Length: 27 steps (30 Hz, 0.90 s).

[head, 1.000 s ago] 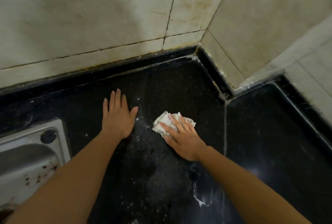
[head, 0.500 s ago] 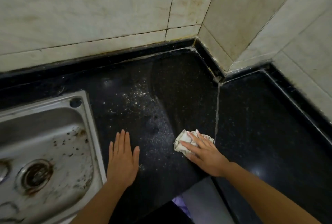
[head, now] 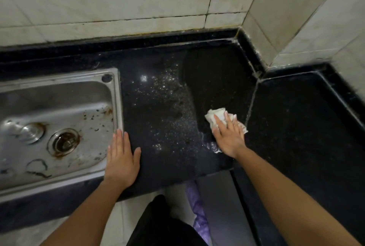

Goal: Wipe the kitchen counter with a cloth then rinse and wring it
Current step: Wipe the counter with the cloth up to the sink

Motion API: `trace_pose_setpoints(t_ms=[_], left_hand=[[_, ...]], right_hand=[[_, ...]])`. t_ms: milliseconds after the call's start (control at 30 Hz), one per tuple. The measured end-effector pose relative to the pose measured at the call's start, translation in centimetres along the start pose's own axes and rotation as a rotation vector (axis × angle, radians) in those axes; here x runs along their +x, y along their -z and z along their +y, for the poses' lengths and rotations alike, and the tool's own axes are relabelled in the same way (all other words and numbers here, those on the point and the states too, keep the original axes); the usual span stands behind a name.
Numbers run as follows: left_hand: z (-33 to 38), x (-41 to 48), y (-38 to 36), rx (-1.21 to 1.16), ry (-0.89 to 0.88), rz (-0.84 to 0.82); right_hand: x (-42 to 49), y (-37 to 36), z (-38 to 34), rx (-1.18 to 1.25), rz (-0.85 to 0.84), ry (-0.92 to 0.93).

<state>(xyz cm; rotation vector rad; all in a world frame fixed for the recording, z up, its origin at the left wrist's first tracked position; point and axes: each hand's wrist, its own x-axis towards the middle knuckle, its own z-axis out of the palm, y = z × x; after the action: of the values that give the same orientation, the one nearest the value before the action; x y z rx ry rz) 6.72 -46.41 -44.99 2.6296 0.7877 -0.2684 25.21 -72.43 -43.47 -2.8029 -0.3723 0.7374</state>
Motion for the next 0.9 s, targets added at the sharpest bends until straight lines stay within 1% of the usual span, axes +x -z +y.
trace_pose_setpoints(t_ms=[133, 267, 400, 500, 567, 667, 767, 833, 900], left_hand=[[0.1, 0.1, 0.2, 0.015, 0.006, -0.059], [0.0, 0.0, 0.3, 0.032, 0.001, -0.115], [0.2, -0.1, 0.6, 0.043, 0.013, -0.144], [0.3, 0.1, 0.7, 0.057, 0.018, -0.176], [0.3, 0.1, 0.8, 0.066, 0.025, -0.181], [0.4, 0.1, 0.8, 0.077, 0.028, -0.182], [0.5, 0.1, 0.9, 0.078, 0.021, -0.186], [0.5, 0.2, 0.9, 0.080, 0.026, -0.190], [0.5, 0.2, 1.0, 0.082, 0.032, -0.196]], right_hand=[[-6.1, -3.3, 0.0, 0.000, -0.004, 0.100], [-10.4, -5.8, 0.2, -0.105, -0.024, 0.202], [-11.8, -6.4, 1.1, -0.186, -0.002, 0.321], [-11.6, -5.6, 1.8, -0.158, -0.022, 0.362], [-11.0, -5.1, 1.8, -0.115, -0.011, 0.347], [-9.5, -4.7, 1.5, -0.101, 0.008, 0.259], [-6.5, -3.8, 0.7, -0.069, 0.065, 0.116], [-3.8, -2.7, 0.1, -0.018, 0.064, 0.004], [-1.3, -1.4, -0.5, -0.003, 0.051, -0.063]])
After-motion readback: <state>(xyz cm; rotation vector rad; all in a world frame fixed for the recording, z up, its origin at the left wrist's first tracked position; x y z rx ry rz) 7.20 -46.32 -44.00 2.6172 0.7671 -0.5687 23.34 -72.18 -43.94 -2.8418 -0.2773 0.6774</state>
